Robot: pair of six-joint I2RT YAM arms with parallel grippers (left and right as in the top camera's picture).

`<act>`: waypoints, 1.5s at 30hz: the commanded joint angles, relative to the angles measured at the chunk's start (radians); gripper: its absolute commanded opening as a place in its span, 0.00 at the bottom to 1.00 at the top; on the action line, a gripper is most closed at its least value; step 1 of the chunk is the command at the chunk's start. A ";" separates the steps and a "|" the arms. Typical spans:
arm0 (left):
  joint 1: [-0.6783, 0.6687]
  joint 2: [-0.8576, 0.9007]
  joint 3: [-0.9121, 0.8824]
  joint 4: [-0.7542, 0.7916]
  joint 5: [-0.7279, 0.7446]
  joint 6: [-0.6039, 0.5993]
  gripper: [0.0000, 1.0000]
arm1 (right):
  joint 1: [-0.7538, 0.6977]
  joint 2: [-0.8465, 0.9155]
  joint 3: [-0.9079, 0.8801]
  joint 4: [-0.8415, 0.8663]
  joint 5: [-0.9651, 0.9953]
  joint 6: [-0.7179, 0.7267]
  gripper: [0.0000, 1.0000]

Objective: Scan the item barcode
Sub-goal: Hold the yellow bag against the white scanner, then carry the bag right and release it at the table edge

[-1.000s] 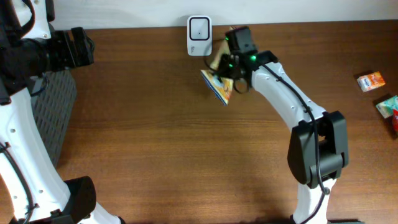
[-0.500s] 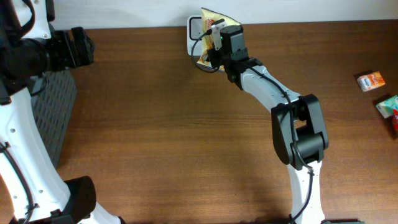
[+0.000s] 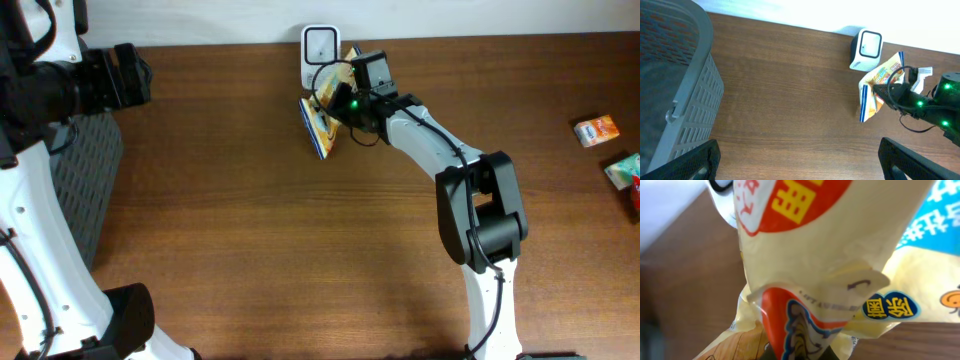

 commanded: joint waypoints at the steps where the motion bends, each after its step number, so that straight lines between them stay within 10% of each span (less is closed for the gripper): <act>1: 0.002 -0.004 0.004 0.002 0.007 0.012 0.99 | 0.007 -0.014 0.115 -0.140 0.097 -0.251 0.04; 6: 0.002 -0.004 0.004 0.002 0.007 0.012 0.99 | 0.051 -0.005 0.306 -0.198 0.150 -0.493 0.04; 28: 0.002 -0.004 0.004 0.002 0.007 0.012 0.99 | -0.019 0.076 0.464 -0.343 0.192 -0.537 0.04; 34: 0.002 -0.004 0.004 0.002 0.007 0.012 0.99 | -0.359 0.028 0.861 -0.898 0.192 -0.499 0.04; 42: 0.002 -0.004 0.004 0.002 0.007 0.012 0.99 | -0.909 0.030 0.533 -1.129 0.201 -0.470 0.04; 45: 0.002 -0.004 0.004 0.002 0.007 0.012 0.99 | -1.000 0.028 0.453 -1.051 0.304 -0.499 0.63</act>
